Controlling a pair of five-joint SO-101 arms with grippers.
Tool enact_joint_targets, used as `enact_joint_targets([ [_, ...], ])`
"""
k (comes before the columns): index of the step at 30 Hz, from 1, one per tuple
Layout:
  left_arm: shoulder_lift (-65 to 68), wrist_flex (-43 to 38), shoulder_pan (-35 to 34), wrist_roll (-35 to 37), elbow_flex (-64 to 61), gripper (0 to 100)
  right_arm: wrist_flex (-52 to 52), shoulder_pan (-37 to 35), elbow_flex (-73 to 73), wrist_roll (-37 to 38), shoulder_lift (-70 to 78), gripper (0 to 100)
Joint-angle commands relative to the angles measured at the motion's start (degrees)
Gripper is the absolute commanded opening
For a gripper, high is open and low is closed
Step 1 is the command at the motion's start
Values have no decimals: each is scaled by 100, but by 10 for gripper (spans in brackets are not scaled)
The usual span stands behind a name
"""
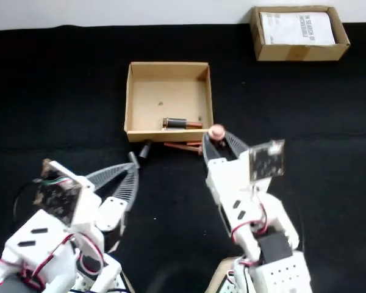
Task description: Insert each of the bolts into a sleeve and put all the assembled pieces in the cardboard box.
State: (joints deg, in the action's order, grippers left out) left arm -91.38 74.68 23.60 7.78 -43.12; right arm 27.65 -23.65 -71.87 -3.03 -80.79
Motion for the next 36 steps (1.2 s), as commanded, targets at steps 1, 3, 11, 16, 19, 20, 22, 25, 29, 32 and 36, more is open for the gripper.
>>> enact_joint_targets([
  [1,-681,18,-523,-176,-382,8,-4,75,1640,-18,1429,6],
  [3,-1147,18,-840,-264,-690,8,242,22,2316,-9,2114,6],
  [11,-1253,308,-2536,-246,-1411,8,716,-567,3591,1996,4259,6],
  [16,-1253,255,-3556,-281,-2018,8,708,-752,4119,3745,5226,6],
  [19,-1253,246,-4048,-281,-2422,8,708,-760,4549,4607,5675,6],
  [20,-1253,246,-4198,-281,-2527,8,708,-760,4681,4888,5824,6],
  [22,-1253,158,-4400,-281,-2703,8,708,-760,4919,5354,6132,6],
  [25,-1253,-273,-4602,-281,-3055,8,708,-752,5218,5916,6607,6],
  [29,-1253,-1152,-4769,-281,-3670,8,708,-725,5543,6488,7292,6],
  [32,-1262,-1767,-4875,-273,-4171,8,699,-690,5833,6787,7873,6],
  [36,-1262,-2180,-5015,-273,-4681,8,699,-637,6343,6875,8708,6],
])
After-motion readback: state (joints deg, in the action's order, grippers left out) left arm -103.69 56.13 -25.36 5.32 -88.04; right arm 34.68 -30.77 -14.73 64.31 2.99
